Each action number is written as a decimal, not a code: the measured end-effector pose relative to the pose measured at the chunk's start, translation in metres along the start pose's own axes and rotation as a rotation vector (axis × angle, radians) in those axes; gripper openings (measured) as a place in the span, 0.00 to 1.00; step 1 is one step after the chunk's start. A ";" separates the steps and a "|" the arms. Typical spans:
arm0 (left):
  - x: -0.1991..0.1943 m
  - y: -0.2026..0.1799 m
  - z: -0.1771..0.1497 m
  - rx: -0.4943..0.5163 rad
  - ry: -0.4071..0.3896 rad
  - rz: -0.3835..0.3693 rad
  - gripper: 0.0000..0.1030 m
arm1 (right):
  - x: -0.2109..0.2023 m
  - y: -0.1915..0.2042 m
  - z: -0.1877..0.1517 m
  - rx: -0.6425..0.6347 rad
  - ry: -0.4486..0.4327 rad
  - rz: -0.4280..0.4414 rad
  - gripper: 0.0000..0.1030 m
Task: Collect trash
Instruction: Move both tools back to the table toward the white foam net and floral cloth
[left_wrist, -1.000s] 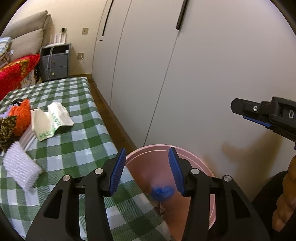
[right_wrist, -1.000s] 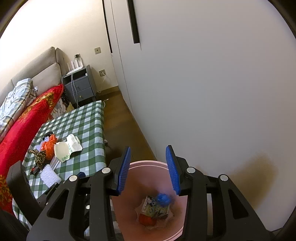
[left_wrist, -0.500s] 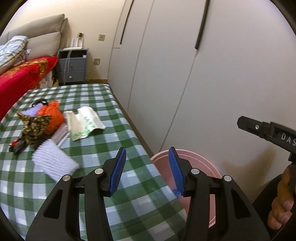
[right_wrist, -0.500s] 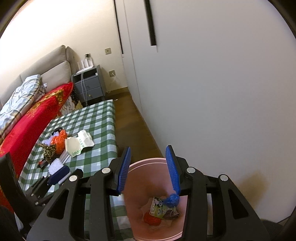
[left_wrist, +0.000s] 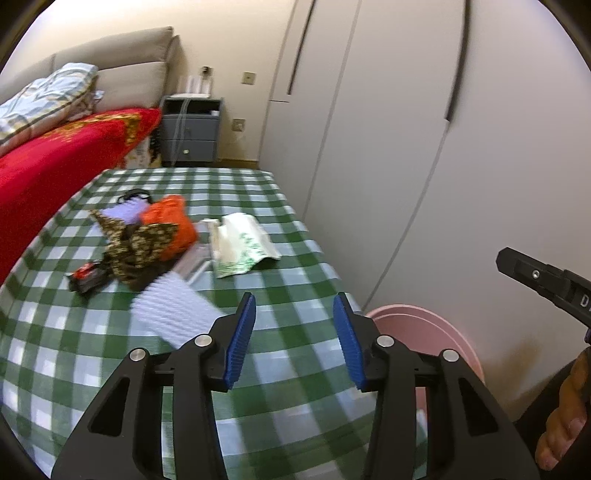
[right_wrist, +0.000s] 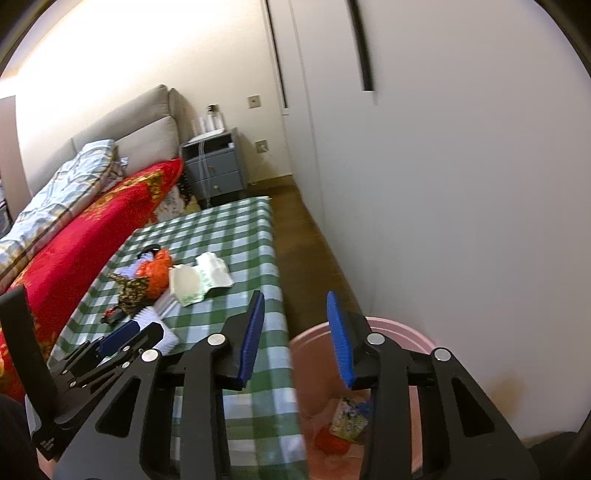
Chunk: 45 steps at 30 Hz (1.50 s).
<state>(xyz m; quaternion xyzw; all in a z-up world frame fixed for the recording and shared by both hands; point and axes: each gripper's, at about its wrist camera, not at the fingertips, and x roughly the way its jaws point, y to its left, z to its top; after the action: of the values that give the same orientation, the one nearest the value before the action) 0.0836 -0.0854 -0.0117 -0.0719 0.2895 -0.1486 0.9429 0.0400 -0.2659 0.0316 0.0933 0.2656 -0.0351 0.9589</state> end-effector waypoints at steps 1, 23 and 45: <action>0.000 0.005 0.000 -0.008 -0.002 0.015 0.39 | 0.003 0.003 -0.001 -0.001 0.001 0.012 0.29; -0.004 0.092 0.015 -0.177 -0.077 0.297 0.19 | 0.098 0.094 -0.003 -0.025 0.051 0.278 0.10; 0.047 0.144 0.034 -0.250 0.014 0.331 0.43 | 0.188 0.147 -0.010 -0.047 0.188 0.350 0.28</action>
<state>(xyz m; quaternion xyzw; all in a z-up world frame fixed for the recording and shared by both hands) 0.1745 0.0370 -0.0403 -0.1387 0.3200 0.0449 0.9361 0.2133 -0.1231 -0.0507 0.1184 0.3347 0.1473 0.9232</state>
